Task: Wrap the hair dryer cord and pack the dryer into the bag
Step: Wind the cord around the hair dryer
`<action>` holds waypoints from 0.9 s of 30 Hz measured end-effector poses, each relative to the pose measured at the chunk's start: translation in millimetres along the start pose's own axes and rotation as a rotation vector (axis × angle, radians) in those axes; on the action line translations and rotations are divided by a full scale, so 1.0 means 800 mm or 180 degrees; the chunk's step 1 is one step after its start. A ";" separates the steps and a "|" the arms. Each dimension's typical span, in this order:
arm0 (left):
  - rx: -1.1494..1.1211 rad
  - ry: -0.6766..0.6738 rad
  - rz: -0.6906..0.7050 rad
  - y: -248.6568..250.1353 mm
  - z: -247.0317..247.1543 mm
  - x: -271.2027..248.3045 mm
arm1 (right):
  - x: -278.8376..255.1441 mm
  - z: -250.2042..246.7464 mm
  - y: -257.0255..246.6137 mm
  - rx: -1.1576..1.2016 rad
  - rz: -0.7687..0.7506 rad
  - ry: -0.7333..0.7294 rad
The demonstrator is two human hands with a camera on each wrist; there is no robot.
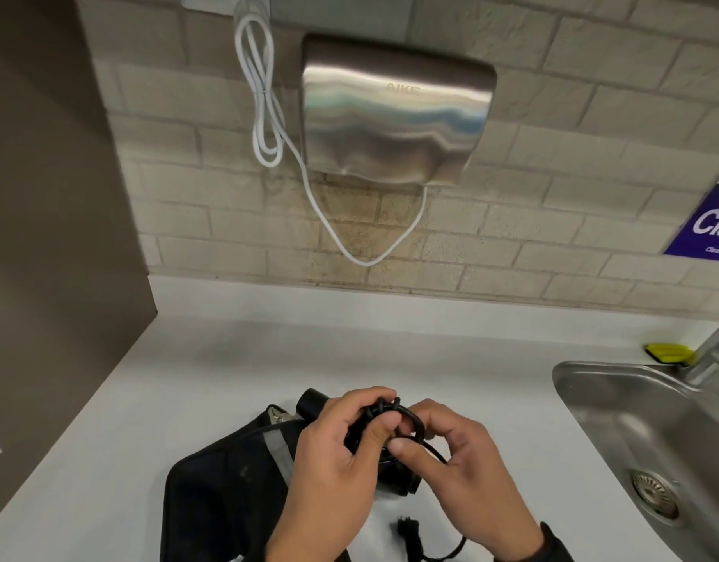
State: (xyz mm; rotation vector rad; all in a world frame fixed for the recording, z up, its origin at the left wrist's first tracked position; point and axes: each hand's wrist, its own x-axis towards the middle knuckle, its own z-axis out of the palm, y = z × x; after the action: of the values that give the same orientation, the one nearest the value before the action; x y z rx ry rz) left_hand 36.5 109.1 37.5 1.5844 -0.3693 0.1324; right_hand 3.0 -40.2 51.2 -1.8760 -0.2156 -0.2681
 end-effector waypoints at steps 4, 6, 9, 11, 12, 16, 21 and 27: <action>-0.0388 0.0137 -0.0269 0.007 0.000 0.003 | 0.000 0.001 0.000 -0.0699 0.0090 0.0237; -0.0730 0.0189 -0.0516 0.008 0.000 0.007 | -0.001 0.008 0.005 -0.0898 0.0043 0.0513; -0.1320 0.0161 -0.0901 0.013 -0.001 0.013 | 0.001 0.021 0.014 -0.1240 -0.0550 0.1216; -0.1542 0.0018 -0.1014 0.014 -0.001 0.016 | 0.004 0.028 0.022 -0.1995 -0.1406 0.1508; -0.1627 -0.0024 -0.1048 0.016 0.000 0.017 | 0.005 0.030 0.027 -0.2262 -0.1607 0.1653; -0.1653 -0.0095 -0.1108 0.019 0.004 0.020 | 0.004 0.036 0.032 -0.2397 -0.1466 0.2153; -0.1667 -0.0018 -0.1064 0.018 0.005 0.025 | -0.008 0.044 0.013 -0.0809 -0.0406 0.1689; -0.1480 0.0121 -0.0971 0.020 0.013 0.028 | -0.027 0.029 0.004 0.0371 0.0255 0.1192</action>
State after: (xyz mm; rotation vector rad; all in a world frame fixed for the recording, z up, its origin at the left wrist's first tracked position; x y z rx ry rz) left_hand 50.8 95.0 59.2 1.1580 -0.1116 -0.1502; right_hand -14.8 -19.3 35.0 -1.6796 0.0973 -0.5330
